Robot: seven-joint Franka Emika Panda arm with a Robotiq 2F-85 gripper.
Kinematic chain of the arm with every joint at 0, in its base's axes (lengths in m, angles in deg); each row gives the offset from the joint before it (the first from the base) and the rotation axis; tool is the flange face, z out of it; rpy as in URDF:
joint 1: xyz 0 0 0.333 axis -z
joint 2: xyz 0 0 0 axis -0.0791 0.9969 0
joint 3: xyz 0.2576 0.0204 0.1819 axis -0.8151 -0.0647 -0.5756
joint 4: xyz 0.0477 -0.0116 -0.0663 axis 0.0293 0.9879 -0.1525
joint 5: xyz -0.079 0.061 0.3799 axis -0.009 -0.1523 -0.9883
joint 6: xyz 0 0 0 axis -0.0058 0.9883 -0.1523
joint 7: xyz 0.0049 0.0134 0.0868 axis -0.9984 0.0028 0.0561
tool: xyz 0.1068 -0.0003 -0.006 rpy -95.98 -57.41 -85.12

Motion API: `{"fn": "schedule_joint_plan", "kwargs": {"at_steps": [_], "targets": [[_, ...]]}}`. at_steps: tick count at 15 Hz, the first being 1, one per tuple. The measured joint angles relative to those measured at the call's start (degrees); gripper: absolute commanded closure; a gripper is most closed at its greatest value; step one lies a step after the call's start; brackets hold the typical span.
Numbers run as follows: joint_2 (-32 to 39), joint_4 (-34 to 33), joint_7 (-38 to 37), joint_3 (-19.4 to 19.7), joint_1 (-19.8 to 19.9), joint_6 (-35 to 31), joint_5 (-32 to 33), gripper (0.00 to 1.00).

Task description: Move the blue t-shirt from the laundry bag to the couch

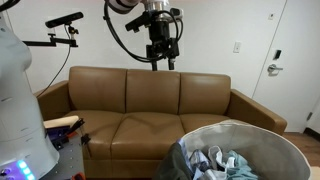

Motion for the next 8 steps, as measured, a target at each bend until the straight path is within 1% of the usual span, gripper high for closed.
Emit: {"fn": "schedule_joint_plan", "kwargs": {"at_steps": [4, 8], "targets": [[3.72, 0.06, -6.16, 1.10, 3.75, -6.95, 4.54, 0.00], [8.85, 1.81, -11.26, 3.37, 7.44, -13.41, 7.92, 0.00]]}}
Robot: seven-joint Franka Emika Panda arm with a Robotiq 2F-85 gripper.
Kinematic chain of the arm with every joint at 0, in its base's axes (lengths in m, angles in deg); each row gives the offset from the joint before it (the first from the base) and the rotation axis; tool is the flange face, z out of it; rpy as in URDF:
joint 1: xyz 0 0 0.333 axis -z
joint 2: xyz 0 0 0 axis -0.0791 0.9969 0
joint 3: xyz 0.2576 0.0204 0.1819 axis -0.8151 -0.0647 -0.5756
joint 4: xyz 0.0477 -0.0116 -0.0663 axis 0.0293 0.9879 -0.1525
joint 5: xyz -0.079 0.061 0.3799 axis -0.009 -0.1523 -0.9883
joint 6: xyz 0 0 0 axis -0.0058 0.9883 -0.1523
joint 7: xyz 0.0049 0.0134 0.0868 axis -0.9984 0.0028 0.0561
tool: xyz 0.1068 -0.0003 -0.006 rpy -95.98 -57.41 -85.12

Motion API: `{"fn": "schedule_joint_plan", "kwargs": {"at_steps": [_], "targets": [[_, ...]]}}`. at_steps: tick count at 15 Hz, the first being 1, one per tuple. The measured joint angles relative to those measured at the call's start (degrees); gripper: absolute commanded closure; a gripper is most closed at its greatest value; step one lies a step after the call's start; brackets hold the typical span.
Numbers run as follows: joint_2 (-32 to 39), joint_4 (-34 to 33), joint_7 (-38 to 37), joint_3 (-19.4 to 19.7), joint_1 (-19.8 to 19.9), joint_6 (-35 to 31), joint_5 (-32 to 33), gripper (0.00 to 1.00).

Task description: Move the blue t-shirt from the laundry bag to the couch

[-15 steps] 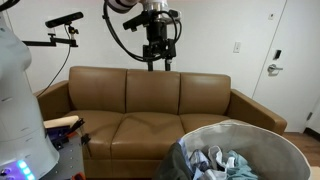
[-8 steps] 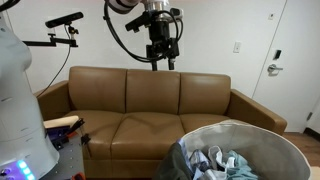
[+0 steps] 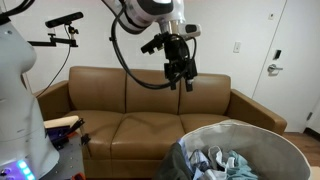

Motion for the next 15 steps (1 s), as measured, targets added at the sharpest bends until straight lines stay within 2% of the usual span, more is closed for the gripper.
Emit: {"fn": "schedule_joint_plan", "kwargs": {"at_steps": [2, 6, 8, 12, 15], "targets": [[1.41, 1.26, -0.42, 1.61, 0.85, -1.92, 0.01, 0.00], [1.42, 1.06, -0.34, 1.58, 0.68, -1.96, 0.01, 0.00], [1.36, 1.67, 1.06, 3.50, 1.06, -3.04, -0.80, 0.00], [1.89, 5.05, 9.72, 13.29, 5.48, -10.62, -4.13, 0.00], [4.63, 6.66, 21.26, 21.22, 8.94, -17.80, -9.41, 0.00]]}}
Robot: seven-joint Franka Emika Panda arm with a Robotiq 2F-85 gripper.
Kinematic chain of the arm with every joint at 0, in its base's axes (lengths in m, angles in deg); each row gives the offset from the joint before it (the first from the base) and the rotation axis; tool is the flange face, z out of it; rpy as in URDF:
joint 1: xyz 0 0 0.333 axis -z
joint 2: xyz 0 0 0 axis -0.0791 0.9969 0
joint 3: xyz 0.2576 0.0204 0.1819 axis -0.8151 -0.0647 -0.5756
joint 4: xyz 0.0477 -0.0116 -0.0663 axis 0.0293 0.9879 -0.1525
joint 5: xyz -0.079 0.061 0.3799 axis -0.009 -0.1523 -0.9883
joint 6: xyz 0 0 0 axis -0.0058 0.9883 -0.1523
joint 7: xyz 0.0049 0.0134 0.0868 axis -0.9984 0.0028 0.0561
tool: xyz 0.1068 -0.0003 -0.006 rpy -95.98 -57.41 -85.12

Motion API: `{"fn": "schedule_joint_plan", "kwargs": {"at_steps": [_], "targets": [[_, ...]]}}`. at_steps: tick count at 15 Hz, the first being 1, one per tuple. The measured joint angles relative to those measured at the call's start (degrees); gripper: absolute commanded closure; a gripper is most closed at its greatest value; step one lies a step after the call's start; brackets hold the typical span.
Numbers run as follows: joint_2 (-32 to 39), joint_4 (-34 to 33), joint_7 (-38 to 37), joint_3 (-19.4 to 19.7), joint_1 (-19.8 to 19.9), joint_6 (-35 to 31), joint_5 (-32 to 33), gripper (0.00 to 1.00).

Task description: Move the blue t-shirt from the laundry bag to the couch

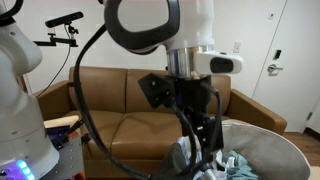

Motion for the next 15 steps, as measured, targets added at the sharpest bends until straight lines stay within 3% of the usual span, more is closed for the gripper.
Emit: {"fn": "schedule_joint_plan", "kwargs": {"at_steps": [2, 4, 8, 11, 15], "targets": [[3.27, 0.20, 9.47, 4.28, 0.09, -2.90, -6.65, 0.00], [5.82, 0.17, 15.57, 5.59, 0.19, -3.18, -11.77, 0.00], [6.52, 0.14, 16.23, 5.02, 0.36, -3.21, -12.36, 0.00], [6.91, -0.38, 19.36, 3.07, -0.66, -4.53, -16.29, 0.00], [13.15, -3.80, 22.45, 1.71, -3.69, -7.58, -21.06, 0.00]]}}
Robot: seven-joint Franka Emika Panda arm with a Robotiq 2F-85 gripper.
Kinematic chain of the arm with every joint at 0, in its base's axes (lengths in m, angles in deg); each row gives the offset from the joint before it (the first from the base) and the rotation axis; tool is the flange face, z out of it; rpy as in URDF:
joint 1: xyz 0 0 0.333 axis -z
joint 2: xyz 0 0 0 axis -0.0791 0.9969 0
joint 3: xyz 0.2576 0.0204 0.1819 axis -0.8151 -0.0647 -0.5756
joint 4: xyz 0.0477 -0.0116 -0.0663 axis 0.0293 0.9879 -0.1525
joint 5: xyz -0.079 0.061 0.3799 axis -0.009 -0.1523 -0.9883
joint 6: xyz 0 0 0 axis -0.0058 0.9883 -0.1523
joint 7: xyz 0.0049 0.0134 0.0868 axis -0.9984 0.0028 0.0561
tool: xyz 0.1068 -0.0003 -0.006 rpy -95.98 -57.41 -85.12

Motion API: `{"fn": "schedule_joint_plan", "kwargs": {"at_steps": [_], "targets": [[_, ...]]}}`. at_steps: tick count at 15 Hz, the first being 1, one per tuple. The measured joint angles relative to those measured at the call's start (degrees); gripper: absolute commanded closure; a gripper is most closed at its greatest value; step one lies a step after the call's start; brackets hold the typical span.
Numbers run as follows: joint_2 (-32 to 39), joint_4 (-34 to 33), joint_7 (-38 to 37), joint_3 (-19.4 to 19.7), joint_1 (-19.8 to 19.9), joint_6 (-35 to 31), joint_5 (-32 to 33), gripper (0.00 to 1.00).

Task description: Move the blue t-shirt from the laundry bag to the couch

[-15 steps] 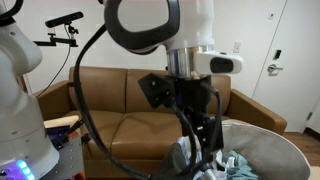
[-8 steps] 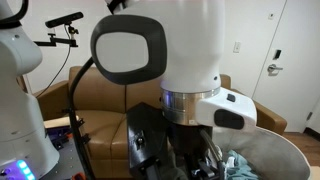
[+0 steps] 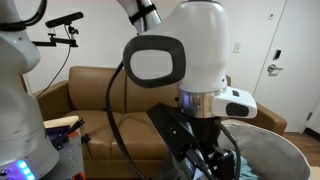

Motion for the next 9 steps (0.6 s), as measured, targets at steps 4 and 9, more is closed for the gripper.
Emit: {"fn": "schedule_joint_plan", "kwargs": {"at_steps": [4, 9], "targets": [[8.71, -3.36, 0.10, -1.48, -0.05, -3.52, -2.84, 0.00], [9.90, -3.72, -0.06, -2.16, 0.02, -8.69, -3.03, 0.00]]}}
